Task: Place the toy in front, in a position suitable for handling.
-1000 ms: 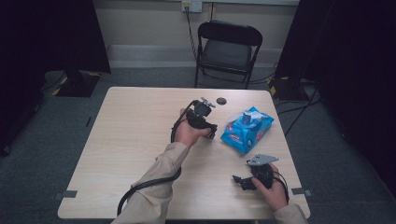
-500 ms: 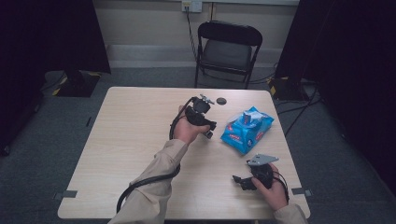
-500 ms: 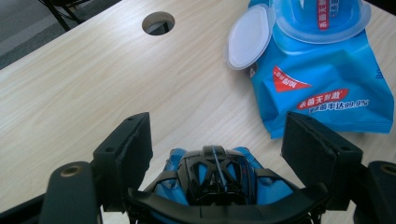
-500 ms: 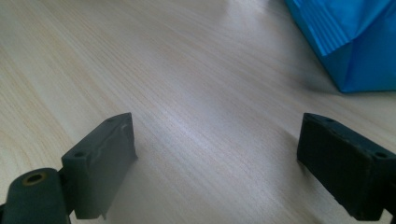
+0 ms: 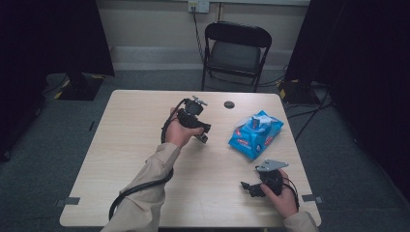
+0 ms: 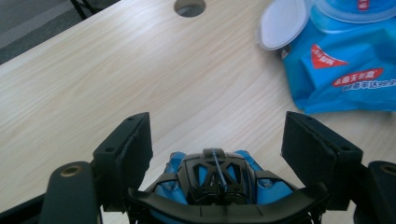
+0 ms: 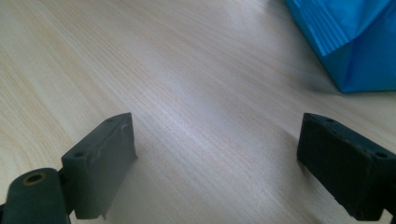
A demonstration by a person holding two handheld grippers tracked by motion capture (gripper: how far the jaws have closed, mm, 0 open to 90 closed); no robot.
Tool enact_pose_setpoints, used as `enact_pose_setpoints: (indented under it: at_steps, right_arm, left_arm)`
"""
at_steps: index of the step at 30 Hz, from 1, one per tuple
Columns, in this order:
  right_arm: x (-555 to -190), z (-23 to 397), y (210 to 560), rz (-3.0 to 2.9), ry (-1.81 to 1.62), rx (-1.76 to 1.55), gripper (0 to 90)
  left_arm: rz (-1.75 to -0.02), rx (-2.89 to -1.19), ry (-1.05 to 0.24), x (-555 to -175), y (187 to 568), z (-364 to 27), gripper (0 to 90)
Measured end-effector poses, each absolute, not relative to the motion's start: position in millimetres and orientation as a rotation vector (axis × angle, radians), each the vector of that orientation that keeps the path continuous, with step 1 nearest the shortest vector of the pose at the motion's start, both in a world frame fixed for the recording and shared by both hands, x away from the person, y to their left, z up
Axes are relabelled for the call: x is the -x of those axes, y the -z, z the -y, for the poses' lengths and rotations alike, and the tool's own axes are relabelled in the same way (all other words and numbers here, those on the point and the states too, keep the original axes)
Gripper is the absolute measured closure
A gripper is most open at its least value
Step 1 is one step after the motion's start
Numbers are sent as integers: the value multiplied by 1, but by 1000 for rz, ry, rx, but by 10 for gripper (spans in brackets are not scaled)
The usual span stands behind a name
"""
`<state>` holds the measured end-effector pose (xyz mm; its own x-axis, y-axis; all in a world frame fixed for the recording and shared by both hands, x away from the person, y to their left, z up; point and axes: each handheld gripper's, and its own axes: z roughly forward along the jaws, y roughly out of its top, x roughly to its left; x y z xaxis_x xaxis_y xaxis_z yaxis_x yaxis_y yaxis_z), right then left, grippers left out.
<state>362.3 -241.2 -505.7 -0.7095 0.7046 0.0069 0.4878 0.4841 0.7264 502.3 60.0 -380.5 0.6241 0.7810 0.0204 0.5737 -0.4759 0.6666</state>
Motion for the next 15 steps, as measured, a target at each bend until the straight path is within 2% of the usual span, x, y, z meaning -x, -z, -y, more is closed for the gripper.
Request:
enact_pose_setpoints:
  at_steps: [15]
  right_arm:
    - [-362,241,506,-2444,-1053,-1011,107]
  left_arm:
    - [-1114,-2188,-403,-490,393,-111,244]
